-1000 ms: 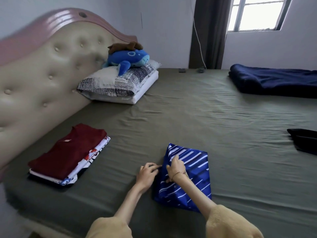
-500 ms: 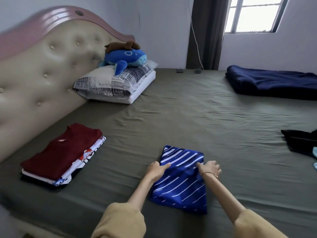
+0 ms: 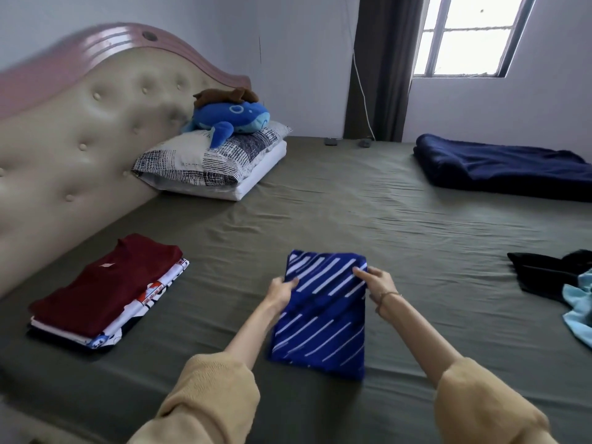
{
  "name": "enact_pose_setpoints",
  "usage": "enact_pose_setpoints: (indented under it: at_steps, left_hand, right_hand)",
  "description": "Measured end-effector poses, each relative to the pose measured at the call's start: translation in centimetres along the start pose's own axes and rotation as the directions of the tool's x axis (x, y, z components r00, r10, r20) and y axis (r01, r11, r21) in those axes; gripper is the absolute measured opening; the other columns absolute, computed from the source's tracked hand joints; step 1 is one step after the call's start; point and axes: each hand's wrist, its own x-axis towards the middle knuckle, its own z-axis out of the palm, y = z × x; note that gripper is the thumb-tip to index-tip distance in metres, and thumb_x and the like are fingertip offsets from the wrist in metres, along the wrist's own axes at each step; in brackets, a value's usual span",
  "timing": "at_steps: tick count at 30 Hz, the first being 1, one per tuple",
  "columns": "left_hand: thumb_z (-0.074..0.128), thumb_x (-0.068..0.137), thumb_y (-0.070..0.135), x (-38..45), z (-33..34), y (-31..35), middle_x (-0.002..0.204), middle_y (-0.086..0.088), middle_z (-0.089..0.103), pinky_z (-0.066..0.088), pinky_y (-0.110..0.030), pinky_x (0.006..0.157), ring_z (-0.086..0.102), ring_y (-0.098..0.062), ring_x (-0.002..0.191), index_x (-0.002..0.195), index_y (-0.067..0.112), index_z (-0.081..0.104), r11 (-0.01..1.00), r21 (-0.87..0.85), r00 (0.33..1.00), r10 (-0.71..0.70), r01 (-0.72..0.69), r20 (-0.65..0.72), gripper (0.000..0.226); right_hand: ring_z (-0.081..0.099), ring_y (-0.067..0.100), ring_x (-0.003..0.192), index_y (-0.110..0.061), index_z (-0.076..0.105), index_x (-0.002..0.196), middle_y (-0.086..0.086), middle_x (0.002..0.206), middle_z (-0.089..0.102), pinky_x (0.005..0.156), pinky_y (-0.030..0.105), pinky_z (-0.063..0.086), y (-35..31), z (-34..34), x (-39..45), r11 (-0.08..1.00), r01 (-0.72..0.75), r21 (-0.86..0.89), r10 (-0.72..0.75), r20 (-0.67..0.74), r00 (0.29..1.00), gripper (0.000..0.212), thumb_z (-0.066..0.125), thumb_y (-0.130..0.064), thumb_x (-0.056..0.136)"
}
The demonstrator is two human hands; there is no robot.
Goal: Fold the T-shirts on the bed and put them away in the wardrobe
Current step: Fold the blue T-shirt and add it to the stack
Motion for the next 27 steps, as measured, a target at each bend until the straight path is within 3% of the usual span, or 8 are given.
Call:
enact_pose_setpoints:
  at_steps: [3,6,10,14,17,20,22,27]
  left_hand:
    - [0.053,0.095,0.012,-0.6,-0.4,3.3,0.111,-0.016,0.063,0.054,-0.038,0.078,0.064,-0.028,0.091,0.117,0.0,0.056,0.986,-0.134,0.992,0.109,-0.1,0.067,0.025]
    - [0.053,0.095,0.01,-1.6,-0.9,5.5,0.097,-0.006,0.064,0.053,-0.019,0.062,0.062,-0.013,0.077,0.11,0.004,0.059,0.962,-0.094,0.964,0.26,-0.255,0.05,0.018]
    - [0.063,0.086,0.0,-1.6,-1.8,3.3,0.084,-0.003,0.066,0.047,-0.012,0.06,0.06,-0.01,0.07,0.095,0.001,0.069,0.918,0.056,0.92,0.391,-0.392,0.025,0.011]
    - [0.069,0.075,-0.012,-2.8,-3.8,-1.4,0.057,0.017,0.063,0.045,-0.012,0.065,0.057,0.006,0.058,0.053,0.031,0.073,0.918,0.147,0.918,0.335,-0.369,0.213,0.048]
    - [0.069,0.074,-0.014,-4.0,-4.8,-4.8,0.053,0.019,0.057,0.04,-0.012,0.063,0.051,0.009,0.053,0.045,0.026,0.068,0.896,0.336,0.923,0.169,-0.29,0.346,0.049]
    - [0.058,0.073,-0.023,-5.3,-5.0,-6.0,0.061,0.014,0.057,0.04,-0.01,0.062,0.052,0.011,0.052,0.077,0.001,0.073,0.842,0.451,0.913,0.112,-0.297,0.392,0.029]
    - [0.049,0.073,-0.027,-5.9,-4.8,-6.2,0.063,0.016,0.061,0.042,-0.006,0.063,0.057,0.01,0.058,0.099,-0.002,0.07,0.829,0.479,0.918,0.099,-0.29,0.384,0.042]
    - [0.049,0.084,-0.004,-6.0,-4.3,-6.5,0.069,0.003,0.063,0.048,-0.027,0.078,0.059,-0.014,0.071,0.068,0.018,0.065,0.834,0.54,0.99,0.044,-0.109,0.131,0.031]
  right_hand:
    - [0.055,0.016,0.085,-0.002,0.06,0.106,0.002,0.091,0.059,0.048,0.01,0.043,-2.9,-0.7,-0.3,0.982,0.19,0.026,-0.19,0.019,0.982,0.016,0.056,-0.009,0.092]
    - [0.06,0.003,0.067,-0.008,0.062,0.087,0.0,0.077,0.063,0.058,0.014,0.047,-4.0,-1.8,-0.1,0.926,0.377,-0.006,-0.376,0.046,0.926,0.002,0.061,-0.007,0.089]
    - [0.061,-0.006,0.061,-0.01,0.067,0.097,-0.003,0.076,0.068,0.062,0.009,0.048,-2.1,-4.1,-0.7,0.86,0.488,-0.148,-0.46,0.19,0.867,0.016,0.064,-0.001,0.084]
    - [0.048,-0.011,0.051,-0.012,0.068,0.075,-0.017,0.049,0.059,0.056,0.009,0.039,1.2,-6.7,-2.1,0.795,0.488,-0.359,-0.326,0.426,0.844,0.017,0.071,0.005,0.076]
    - [0.043,-0.011,0.049,-0.023,0.067,0.064,-0.018,0.046,0.054,0.057,0.012,0.037,3.9,-7.7,-3.0,0.712,0.448,-0.541,-0.08,0.571,0.817,0.027,0.076,0.001,0.072]
    - [0.05,-0.01,0.052,-0.05,0.064,0.052,-0.022,0.051,0.058,0.062,0.011,0.042,6.3,-7.6,-2.8,0.53,0.449,-0.72,0.068,0.563,0.824,0.044,0.076,-0.01,0.068]
    - [0.053,-0.007,0.056,-0.055,0.064,0.056,-0.018,0.059,0.061,0.063,0.01,0.042,6.9,-7.5,-3.0,0.447,0.462,-0.766,0.146,0.572,0.807,0.053,0.07,-0.004,0.069]
    - [0.06,0.008,0.06,-0.021,0.068,0.063,-0.004,0.064,0.066,0.059,0.016,0.047,6.8,-7.1,-3.8,0.661,0.242,-0.711,0.114,0.413,0.903,0.035,0.055,0.008,0.076]
